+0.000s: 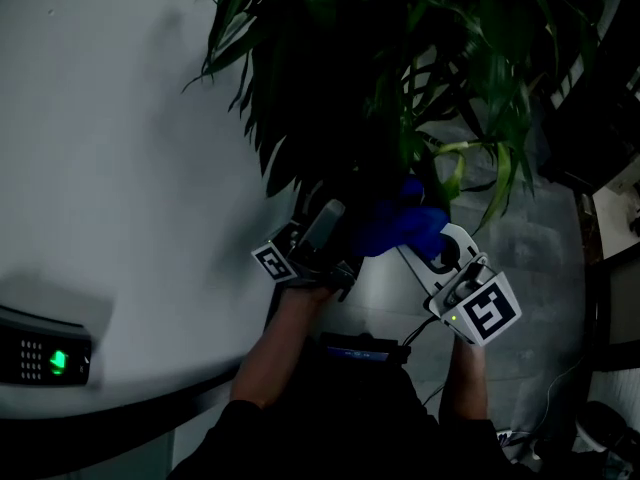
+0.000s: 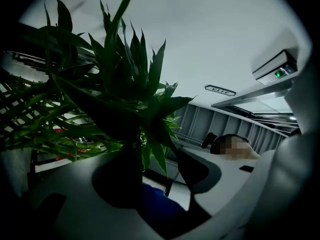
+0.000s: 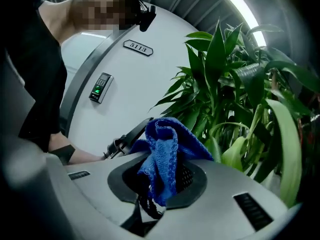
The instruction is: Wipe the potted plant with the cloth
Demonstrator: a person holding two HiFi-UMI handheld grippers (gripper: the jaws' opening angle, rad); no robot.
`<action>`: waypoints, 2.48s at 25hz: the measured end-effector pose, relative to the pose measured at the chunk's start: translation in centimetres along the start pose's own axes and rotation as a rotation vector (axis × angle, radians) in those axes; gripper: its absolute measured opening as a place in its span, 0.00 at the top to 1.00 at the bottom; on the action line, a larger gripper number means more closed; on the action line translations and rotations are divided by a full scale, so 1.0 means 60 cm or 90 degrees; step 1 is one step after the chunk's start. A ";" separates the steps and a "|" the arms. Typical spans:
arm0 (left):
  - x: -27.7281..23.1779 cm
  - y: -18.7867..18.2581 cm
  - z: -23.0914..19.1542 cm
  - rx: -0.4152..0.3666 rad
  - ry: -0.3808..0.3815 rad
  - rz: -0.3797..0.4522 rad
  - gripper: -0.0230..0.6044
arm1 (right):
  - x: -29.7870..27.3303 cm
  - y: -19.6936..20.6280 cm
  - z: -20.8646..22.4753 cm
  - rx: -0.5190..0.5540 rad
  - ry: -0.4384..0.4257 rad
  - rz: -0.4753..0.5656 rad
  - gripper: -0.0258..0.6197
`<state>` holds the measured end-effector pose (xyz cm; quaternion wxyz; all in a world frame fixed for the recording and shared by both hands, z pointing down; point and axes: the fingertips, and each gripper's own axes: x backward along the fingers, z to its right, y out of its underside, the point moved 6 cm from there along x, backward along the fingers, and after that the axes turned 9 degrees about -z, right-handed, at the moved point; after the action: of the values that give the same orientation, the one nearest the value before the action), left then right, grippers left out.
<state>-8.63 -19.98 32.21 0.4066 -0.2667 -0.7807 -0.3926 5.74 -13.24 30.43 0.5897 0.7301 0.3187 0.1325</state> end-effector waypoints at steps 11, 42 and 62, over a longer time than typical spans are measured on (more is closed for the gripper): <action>-0.022 0.002 0.014 -0.023 0.007 -0.008 0.57 | 0.028 -0.174 0.067 0.140 0.129 0.229 0.84; 0.048 0.064 0.016 -0.029 -0.086 -0.012 0.55 | -0.025 0.044 -0.033 0.000 -0.070 -0.010 0.84; 0.055 0.107 -0.037 -0.357 -0.422 -0.109 0.52 | 0.208 0.032 0.126 -0.173 -0.055 0.362 0.84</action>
<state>-4.69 -17.98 38.36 0.0120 -0.4123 -0.7515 -0.5149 20.11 -11.55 27.95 0.6340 0.7095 0.0560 0.3025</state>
